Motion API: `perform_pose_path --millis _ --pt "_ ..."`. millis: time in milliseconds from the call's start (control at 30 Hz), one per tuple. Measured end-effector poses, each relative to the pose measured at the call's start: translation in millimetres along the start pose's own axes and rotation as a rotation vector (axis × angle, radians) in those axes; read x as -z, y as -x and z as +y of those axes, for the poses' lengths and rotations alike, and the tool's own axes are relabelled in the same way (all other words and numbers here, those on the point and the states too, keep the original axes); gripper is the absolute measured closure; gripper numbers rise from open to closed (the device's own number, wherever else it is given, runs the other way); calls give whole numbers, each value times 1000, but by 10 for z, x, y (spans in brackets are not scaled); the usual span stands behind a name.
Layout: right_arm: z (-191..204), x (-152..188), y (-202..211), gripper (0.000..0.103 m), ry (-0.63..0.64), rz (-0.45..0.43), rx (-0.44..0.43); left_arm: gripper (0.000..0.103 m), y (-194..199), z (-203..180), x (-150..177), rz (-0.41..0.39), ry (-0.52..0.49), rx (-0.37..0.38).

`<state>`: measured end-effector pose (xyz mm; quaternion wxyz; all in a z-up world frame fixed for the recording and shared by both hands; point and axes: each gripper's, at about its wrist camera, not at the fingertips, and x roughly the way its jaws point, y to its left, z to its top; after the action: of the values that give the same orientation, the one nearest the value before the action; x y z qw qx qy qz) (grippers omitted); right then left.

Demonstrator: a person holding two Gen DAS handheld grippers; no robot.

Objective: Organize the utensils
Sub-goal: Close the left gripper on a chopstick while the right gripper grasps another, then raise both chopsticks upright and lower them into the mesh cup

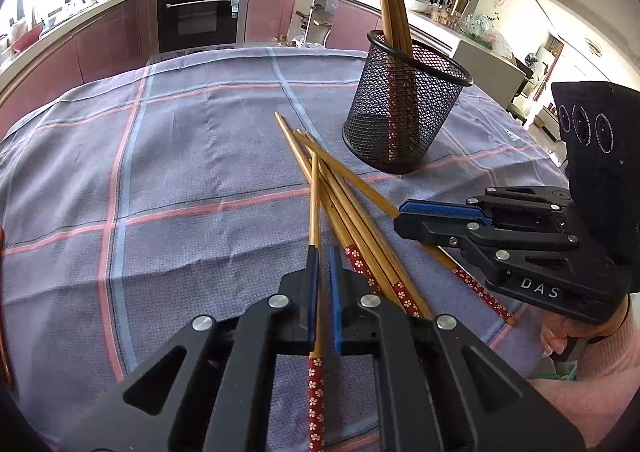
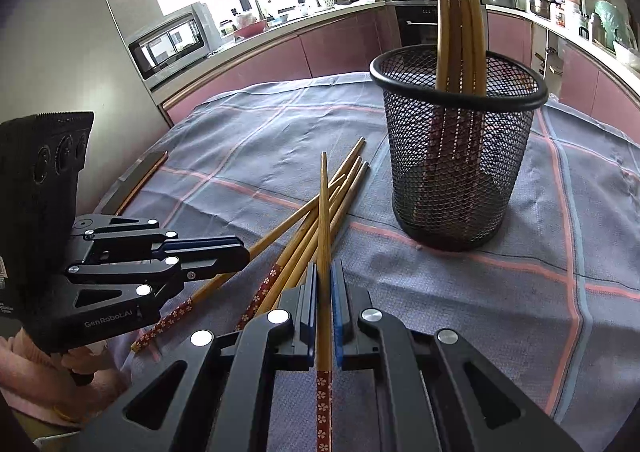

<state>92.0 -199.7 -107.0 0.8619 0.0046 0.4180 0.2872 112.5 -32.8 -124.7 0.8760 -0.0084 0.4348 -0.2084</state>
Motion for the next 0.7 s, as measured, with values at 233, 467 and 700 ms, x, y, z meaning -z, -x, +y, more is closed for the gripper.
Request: perform_pose_path --millis 233,467,700 --pt "17 -6 -104 96 10 40 0 86 -59 51 -9 24 -13 -14" --pt "12 -75 -181 96 24 55 10 82 -147 17 -65 42 -51 -21" --pt "-21 -87 -152 97 16 41 13 95 -216 -44 -124 48 -52 -42"
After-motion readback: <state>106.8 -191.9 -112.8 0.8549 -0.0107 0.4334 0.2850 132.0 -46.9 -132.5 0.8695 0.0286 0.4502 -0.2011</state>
